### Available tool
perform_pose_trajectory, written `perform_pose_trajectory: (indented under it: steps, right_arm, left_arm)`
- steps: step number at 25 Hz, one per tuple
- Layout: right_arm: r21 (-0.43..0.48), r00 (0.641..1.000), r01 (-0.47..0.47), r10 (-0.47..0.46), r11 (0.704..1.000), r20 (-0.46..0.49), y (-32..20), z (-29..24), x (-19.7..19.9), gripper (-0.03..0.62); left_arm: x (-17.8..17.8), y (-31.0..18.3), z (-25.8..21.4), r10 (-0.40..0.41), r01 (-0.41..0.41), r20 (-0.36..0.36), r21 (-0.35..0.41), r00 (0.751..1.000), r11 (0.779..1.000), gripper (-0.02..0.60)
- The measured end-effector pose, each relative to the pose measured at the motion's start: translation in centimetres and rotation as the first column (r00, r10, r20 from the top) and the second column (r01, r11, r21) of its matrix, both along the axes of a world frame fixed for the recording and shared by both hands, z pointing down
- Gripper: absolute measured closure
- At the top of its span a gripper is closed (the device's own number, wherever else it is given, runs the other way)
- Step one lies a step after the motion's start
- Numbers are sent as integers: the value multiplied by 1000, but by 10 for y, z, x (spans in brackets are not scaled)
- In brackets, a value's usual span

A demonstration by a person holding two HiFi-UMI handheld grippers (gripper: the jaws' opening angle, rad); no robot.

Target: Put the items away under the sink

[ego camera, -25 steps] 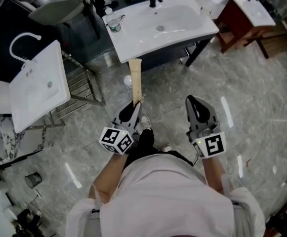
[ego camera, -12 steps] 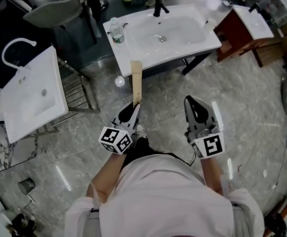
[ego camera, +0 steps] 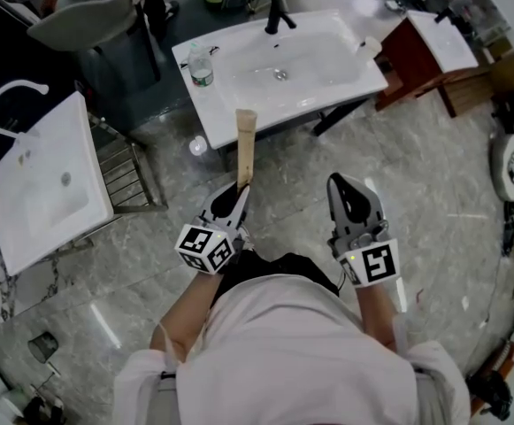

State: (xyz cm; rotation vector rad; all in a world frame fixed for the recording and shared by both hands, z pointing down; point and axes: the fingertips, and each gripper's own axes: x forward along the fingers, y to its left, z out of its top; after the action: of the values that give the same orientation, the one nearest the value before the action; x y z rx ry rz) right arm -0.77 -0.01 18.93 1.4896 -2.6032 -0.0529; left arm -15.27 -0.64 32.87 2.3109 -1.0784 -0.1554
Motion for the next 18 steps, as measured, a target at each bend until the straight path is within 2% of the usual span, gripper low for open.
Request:
perform_pose_trajectory:
  steps: [6,11,15,18]
  right_arm:
    - [8,1000,-17,17,1000,5,-11,-2,14,557]
    - [15,999,-8,8,1000,37,-23,-2,21,557]
    - [5,997,6,-6,1000,71,-39,4,41,557]
    - [-6,995,33,-32,999,92,-56,7,60,557]
  left_arm:
    - [13,-1,0,28,-28,16,0,999,1000,517]
    - [25,2,3,57,-57,57,-12,997,998,517]
    - [44,1,8,54,-51,89,-35,995,998,517]
    - [63,-10,6,42,-39,80,-36,996,999,517]
